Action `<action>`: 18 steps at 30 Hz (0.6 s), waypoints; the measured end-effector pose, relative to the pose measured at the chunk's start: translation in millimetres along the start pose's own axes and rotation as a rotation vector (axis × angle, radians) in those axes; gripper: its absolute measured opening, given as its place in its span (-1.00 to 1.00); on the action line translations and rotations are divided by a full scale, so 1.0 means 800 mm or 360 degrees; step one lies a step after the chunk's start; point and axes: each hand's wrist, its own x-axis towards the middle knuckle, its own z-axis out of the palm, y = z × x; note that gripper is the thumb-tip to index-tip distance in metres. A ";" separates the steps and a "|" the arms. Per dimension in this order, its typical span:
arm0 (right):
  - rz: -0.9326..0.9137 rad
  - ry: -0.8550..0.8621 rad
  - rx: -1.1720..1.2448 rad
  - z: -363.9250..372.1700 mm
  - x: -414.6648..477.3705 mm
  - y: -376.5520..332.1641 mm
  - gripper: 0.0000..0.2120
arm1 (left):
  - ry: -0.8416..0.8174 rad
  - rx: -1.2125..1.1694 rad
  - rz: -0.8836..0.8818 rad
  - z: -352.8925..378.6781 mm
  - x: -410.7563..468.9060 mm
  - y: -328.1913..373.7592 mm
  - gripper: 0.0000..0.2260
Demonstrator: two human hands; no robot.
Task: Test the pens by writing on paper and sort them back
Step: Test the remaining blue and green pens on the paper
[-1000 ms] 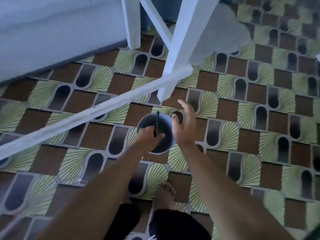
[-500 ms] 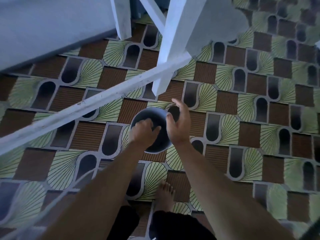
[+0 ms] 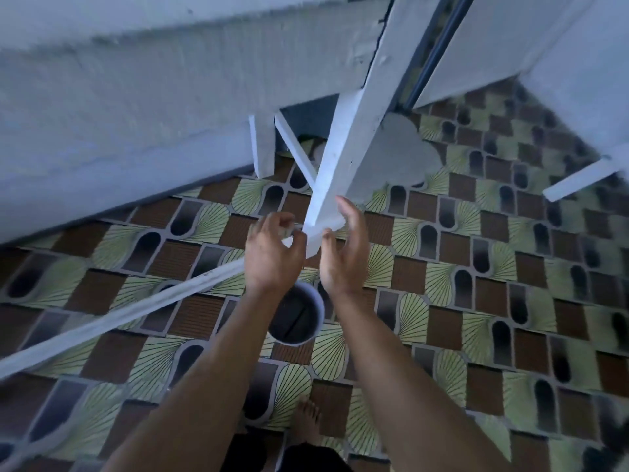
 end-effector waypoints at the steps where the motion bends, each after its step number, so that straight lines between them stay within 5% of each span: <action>1: -0.0020 -0.0022 0.0009 -0.004 0.012 -0.022 -0.42 | 0.0037 -0.0005 0.0014 -0.018 0.006 0.020 -0.79; 6: -0.0224 -0.0005 0.0103 -0.015 0.068 -0.134 -0.50 | 0.0329 -0.0075 0.0150 -0.109 0.027 0.112 -0.82; 11: -0.0391 -0.0034 0.0201 -0.011 0.113 -0.242 -0.31 | 0.0521 -0.0256 0.0109 -0.209 0.053 0.194 -0.83; 18: -0.0530 -0.0166 0.0315 0.024 0.152 -0.373 -0.49 | 0.0873 -0.0274 0.0329 -0.335 0.095 0.254 -0.75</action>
